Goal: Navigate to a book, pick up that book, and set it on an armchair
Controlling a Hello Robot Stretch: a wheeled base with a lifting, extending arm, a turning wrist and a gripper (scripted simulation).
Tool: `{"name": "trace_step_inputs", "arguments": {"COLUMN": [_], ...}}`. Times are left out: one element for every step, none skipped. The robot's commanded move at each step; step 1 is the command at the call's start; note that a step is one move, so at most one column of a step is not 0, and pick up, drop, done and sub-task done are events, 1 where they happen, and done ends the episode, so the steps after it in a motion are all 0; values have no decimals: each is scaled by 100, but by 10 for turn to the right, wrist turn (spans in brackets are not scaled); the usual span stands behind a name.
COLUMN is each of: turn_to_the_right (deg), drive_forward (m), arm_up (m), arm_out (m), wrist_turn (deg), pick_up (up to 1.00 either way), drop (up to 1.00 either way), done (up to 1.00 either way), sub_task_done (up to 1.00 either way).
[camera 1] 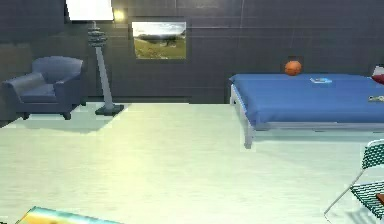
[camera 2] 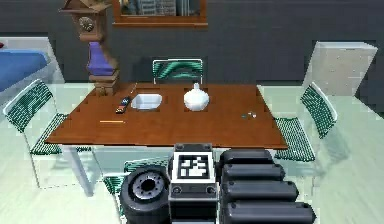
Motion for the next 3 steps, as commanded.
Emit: {"name": "trace_step_inputs", "arguments": {"turn_to_the_right": [0, -390, 0], "drive_forward": [100, 0, 90], "arm_up": [0, 0, 0], "arm_out": [0, 0, 0], "wrist_turn": [0, 0, 0], "pick_up": [0, 0, 0], "drop": [0, 0, 0], "done": [0, 0, 0], "sub_task_done": [0, 0, 0]}}
